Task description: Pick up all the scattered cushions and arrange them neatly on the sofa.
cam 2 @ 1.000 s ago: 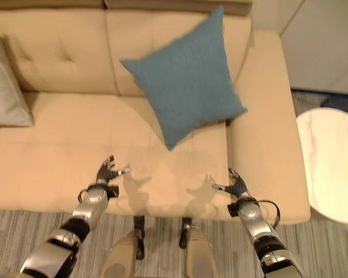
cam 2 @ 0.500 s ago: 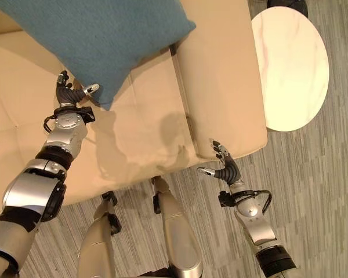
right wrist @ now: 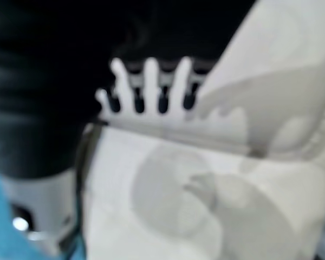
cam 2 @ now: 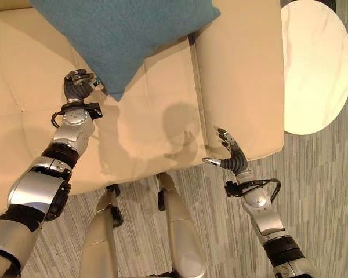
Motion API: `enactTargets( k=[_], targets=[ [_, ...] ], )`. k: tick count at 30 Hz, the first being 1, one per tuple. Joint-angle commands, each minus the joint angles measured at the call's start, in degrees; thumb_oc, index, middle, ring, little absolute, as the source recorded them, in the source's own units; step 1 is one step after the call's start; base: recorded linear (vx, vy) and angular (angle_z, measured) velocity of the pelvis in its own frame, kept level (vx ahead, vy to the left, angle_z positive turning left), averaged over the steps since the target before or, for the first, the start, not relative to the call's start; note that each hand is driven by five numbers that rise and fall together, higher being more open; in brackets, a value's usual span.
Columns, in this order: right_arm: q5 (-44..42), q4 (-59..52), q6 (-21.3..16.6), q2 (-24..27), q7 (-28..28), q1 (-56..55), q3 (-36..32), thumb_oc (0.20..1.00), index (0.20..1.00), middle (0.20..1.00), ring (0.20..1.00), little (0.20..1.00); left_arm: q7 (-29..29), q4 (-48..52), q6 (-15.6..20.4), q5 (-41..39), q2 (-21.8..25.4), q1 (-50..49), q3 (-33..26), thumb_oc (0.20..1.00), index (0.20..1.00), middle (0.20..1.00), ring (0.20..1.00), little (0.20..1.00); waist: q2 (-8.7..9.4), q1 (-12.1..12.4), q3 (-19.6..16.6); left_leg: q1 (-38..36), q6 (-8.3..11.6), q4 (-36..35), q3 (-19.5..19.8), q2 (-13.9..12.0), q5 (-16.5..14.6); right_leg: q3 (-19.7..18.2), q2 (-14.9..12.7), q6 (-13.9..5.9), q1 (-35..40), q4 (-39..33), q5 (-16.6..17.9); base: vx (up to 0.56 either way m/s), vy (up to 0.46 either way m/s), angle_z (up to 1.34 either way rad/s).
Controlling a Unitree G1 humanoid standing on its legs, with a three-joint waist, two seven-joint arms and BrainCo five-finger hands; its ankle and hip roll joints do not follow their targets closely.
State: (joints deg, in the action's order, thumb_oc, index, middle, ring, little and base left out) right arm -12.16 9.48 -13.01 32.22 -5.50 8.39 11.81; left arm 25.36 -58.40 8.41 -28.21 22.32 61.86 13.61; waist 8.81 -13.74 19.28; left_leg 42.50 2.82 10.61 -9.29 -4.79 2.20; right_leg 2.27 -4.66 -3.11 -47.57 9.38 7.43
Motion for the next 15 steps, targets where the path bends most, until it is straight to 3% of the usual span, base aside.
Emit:
enactTargets(
  k=[1, 2, 3, 4, 15],
  targets=[
    [0.11, -0.23, -2.93, 1.09, -1.5, -2.5, -2.39, 1.0, 1.0, 1.0, 1.0, 1.0, 0.16, 4.08, 5.18, -2.04, 0.06, -1.49, -0.73, 1.0, 1.0, 1.0, 1.0, 1.0, -0.6, -1.73, -3.43, 3.88, 0.07, 4.09, 6.73, 1.12, -1.74, -3.26, -0.76, -5.96, 0.18, -3.26, 3.14, 0.0, 0.0, 0.0],
    [0.29, -0.28, -2.91, 1.1, -1.48, -2.6, -2.52, 1.0, 1.0, 1.0, 1.0, 1.0, 0.44, 5.4, 5.56, -2.19, -0.16, -1.76, -0.76, 1.0, 1.0, 1.0, 1.0, 1.0, -1.17, -1.39, -4.01, 3.4, 0.32, 3.8, 7.27, 0.81, -3.38, -3.32, -0.4, -6.23, 0.56, -3.29, 1.8, 0.0, 0.0, 0.0],
    [0.35, -0.27, -2.92, 1.12, -1.54, -2.64, -2.55, 1.0, 1.0, 1.0, 1.0, 1.0, 0.64, 5.94, 5.78, -2.26, -0.44, -1.81, -0.84, 1.0, 1.0, 1.0, 1.0, 1.0, -0.91, -1.61, -3.68, 4.27, 0.09, 3.95, 6.8, 1.11, -1.66, -3.25, -0.77, -5.91, -0.19, -3.3, 3.16, 0.09, 0.012, 0.0],
    [0.6, -0.33, -2.95, 1.06, -1.63, -2.75, -2.53, 1.0, 1.0, 1.0, 1.0, 1.0, 0.86, 6.77, 6.1, -2.41, -0.87, -2.13, -0.87, 1.0, 1.0, 1.0, 1.0, 1.0, -1.41, -1.21, -4.14, 3.56, 0.34, 3.8, 7.29, 0.72, -3.48, -3.22, -0.4, -6.2, 0.32, -3.28, 1.73, 0.0, 0.0, 0.0],
    [1.9, -0.85, -2.7, 1.53, -1.39, -2.67, -1.91, 1.0, 1.0, 1.0, 1.0, 1.0, 1.7, 9.97, 6.89, -2.38, -3.89, -2.36, -0.24, 1.0, 1.0, 1.0, 1.0, 1.0, -2.6, -0.94, -5.32, 3.77, 0.68, 2.16, 7.05, 0.77, -2.61, -3.08, -0.59, -6.14, -0.64, -3.33, 1.61, 0.01, 0.001, 0.0]
  ],
)
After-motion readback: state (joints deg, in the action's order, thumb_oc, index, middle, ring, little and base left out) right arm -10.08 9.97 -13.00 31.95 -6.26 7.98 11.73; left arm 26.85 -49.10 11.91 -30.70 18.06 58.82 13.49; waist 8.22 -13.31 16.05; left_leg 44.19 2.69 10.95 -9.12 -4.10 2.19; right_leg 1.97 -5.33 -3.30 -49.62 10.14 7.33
